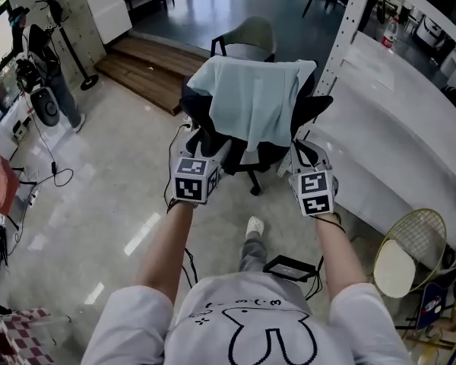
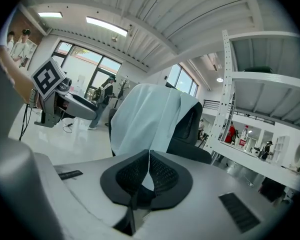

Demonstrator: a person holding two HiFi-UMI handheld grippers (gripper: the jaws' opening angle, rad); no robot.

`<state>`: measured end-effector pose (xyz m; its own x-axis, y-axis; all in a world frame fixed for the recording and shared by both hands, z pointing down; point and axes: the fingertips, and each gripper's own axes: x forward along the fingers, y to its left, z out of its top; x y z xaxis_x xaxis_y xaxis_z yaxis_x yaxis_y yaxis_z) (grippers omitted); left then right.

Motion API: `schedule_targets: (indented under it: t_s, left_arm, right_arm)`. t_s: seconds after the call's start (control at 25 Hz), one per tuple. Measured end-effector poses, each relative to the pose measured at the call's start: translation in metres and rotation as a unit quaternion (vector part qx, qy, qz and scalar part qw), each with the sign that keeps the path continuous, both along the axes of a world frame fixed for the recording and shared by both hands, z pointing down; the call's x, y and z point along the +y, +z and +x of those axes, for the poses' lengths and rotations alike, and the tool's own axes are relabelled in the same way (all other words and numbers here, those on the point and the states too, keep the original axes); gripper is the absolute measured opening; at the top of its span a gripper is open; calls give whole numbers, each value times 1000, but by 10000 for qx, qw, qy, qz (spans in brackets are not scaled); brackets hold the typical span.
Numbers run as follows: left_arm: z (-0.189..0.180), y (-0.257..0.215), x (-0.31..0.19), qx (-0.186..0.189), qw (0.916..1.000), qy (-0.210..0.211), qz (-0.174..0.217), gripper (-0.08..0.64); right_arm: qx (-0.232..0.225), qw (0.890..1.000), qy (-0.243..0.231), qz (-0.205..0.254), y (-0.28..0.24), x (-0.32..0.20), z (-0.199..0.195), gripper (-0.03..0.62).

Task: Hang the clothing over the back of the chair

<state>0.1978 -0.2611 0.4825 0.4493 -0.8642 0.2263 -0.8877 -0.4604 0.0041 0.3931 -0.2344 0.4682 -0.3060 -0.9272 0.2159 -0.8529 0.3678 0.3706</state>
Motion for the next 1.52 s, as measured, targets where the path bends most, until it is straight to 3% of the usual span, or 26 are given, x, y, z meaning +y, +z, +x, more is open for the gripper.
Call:
schedule_targets:
  t_s: [0.12, 0.28, 0.52, 0.6, 0.92, 1.52]
  left_arm:
    - [1, -10, 11, -38, 9999, 67, 129, 319]
    - [9, -25, 25, -107, 9992, 157, 345, 251]
    - [13, -55, 52, -215, 9961, 352, 776, 54]
    - [18, -59, 61, -194, 9954, 488, 804, 28]
    - [28, -85, 84, -267, 9896, 662, 1247, 26]
    - [51, -134, 114, 10, 9836, 496, 1737, 26]
  right_arm:
    - [-78, 9998, -73, 185, -12, 13, -7, 7]
    - [-235, 9993, -83, 291, -24, 24, -7, 6]
    - [-312, 9984, -142, 445, -45, 48, -23, 6]
    - [-354, 9979, -243, 483, -53, 57, -32, 6]
    - [-418, 9960, -492, 624, -73, 78, -47, 6]
    - [-1245, 9834, -1013, 849, -128, 122, -57, 6]
